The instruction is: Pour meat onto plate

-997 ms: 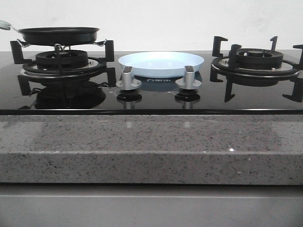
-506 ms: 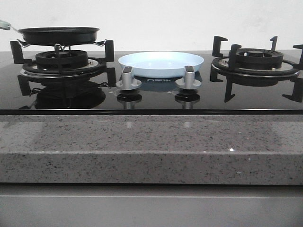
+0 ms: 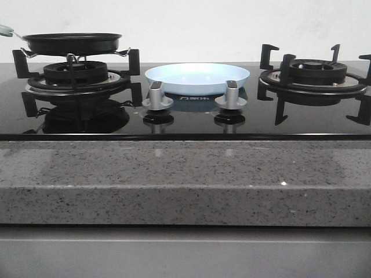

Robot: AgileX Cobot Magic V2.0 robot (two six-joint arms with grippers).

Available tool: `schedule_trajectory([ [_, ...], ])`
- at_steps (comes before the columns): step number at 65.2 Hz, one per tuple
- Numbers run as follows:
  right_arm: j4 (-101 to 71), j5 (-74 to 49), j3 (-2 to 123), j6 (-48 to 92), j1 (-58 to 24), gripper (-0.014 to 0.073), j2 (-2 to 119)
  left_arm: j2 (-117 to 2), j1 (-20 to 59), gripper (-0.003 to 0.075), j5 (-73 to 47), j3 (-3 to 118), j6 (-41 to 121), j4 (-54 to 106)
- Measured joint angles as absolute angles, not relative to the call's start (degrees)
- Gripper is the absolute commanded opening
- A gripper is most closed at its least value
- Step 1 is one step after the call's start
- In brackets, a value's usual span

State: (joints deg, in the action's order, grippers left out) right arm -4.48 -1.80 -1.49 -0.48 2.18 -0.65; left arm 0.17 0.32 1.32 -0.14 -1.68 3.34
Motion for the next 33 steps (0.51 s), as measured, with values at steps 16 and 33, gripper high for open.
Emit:
schedule_trajectory([
  [16,-4.4,-9.7,3.7,-0.5,2.2,-0.0069,-0.7,0.2,0.3,-0.002,-1.5,6.0,-1.7,3.3],
  [33,-2.4,-20.0,17.2,-0.5,2.2,-0.0069,-0.2,-5.0,0.3,-0.002,-16.8,24.0,-1.7,3.3],
])
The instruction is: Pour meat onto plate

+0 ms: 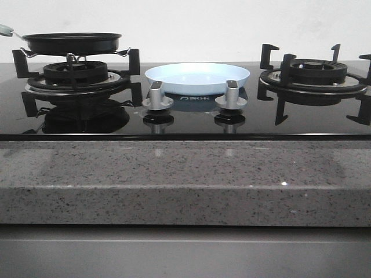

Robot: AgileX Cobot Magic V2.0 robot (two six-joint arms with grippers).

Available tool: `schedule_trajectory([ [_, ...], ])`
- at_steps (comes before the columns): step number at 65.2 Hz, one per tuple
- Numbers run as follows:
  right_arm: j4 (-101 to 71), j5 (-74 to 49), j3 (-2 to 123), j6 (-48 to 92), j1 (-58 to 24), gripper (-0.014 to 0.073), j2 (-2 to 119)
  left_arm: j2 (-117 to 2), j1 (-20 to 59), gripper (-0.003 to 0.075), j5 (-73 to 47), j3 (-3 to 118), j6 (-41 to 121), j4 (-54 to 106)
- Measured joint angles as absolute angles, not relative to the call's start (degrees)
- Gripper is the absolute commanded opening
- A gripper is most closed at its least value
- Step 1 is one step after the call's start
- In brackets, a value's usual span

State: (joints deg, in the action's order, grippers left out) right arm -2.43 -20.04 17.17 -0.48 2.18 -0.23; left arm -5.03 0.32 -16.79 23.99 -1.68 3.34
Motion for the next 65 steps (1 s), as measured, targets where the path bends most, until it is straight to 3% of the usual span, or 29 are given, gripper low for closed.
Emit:
schedule_trajectory([
  [23,-3.2,-32.2,35.6,-0.5,2.2,-0.0069,14.7,-22.8,0.3,-0.002,-35.7,43.2,-1.6,3.3],
  [65,-3.4,-36.5,37.8,-0.5,2.2,-0.006,31.8,-32.9,0.3,-0.002,-36.1,44.9,-1.6,3.3],
])
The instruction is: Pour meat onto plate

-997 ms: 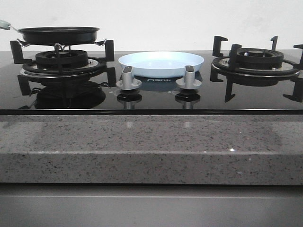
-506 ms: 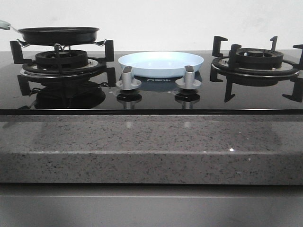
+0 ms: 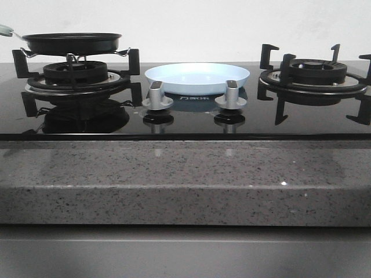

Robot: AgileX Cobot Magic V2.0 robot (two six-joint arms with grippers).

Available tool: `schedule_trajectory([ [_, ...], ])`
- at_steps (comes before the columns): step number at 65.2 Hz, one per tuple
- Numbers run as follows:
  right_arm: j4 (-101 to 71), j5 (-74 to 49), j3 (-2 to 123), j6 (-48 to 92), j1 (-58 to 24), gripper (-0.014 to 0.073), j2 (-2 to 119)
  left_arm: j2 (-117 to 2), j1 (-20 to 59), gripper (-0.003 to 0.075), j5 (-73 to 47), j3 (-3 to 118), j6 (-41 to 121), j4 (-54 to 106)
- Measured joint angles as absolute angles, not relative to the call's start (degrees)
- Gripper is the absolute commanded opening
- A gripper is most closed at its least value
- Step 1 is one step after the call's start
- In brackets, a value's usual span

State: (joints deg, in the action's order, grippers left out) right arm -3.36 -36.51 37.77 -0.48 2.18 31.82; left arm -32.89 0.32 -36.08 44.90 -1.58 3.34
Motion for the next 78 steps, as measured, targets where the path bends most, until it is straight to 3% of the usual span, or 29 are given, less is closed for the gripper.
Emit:
schedule_trajectory([
  [4,-3.4,-36.5,37.8,-0.5,2.2,-0.0015,32.6,-33.6,0.3,-0.002,-36.1,44.9,-1.6,3.3],
  [13,-3.4,-36.6,37.8,-0.5,2.2,0.0218,33.7,-35.0,0.3,0.0009,-36.1,44.9,-1.6,3.3],
  [18,-3.4,-36.6,37.8,-0.5,2.2,0.0384,34.0,-35.4,0.3,0.0112,-36.1,44.9,-1.6,3.1],
  [25,-3.4,-36.6,37.8,-0.5,2.2,0.0505,34.0,-35.4,1.2,0.0312,-36.1,44.9,-1.6,2.3],
  [33,-3.5,-36.6,37.8,-0.5,1.7,0.0519,34.0,-35.4,2.7,0.0475,-36.1,44.9,-1.6,1.9],
  [58,-3.9,-37.8,39.3,0.3,-7.1,0.0519,35.5,-35.4,9.6,0.0471,-36.0,44.9,-1.6,1.0],
  [78,-3.9,-39.1,51.0,2.3,-16.1,0.0519,49.6,-35.4,9.6,0.0471,-36.0,44.9,-1.6,0.9],
])
